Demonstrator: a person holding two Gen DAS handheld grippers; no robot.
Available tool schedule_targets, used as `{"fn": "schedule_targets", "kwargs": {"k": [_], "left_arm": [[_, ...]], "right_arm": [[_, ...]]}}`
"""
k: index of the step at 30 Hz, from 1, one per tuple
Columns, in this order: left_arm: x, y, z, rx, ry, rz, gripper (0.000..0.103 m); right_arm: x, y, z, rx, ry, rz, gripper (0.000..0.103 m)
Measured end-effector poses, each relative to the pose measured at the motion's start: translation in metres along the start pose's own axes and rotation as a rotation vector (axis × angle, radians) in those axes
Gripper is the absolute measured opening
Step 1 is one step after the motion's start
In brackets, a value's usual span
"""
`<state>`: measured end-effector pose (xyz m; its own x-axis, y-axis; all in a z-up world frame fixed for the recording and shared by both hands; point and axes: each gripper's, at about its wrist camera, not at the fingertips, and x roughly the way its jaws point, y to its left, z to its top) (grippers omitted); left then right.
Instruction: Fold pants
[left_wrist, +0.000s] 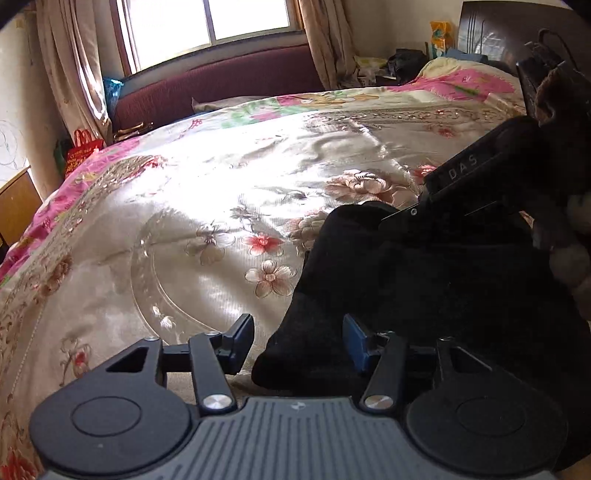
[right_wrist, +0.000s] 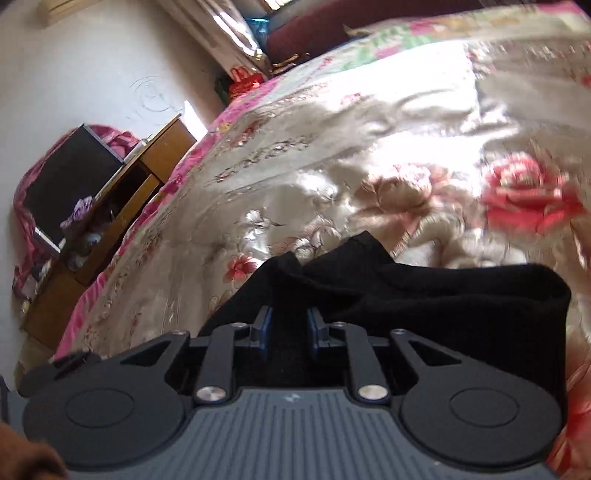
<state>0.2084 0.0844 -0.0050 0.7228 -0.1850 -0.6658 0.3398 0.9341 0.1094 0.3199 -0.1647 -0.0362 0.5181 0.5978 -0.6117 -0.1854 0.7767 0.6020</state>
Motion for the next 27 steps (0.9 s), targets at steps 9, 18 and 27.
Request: {"fn": "schedule_targets", "kwargs": {"k": [9, 18, 27], "left_arm": [[-0.018, 0.032, 0.036, -0.070, -0.031, -0.112, 0.078], [0.004, 0.031, 0.026, -0.076, 0.076, -0.228, 0.080], [0.023, 0.031, 0.028, -0.028, 0.130, -0.266, 0.098]], "right_arm": [[-0.120, 0.000, -0.032, 0.060, -0.120, 0.065, 0.042], [-0.108, -0.034, -0.079, 0.249, -0.074, 0.034, 0.049], [-0.115, -0.046, -0.093, 0.299, -0.037, -0.002, 0.059]]}}
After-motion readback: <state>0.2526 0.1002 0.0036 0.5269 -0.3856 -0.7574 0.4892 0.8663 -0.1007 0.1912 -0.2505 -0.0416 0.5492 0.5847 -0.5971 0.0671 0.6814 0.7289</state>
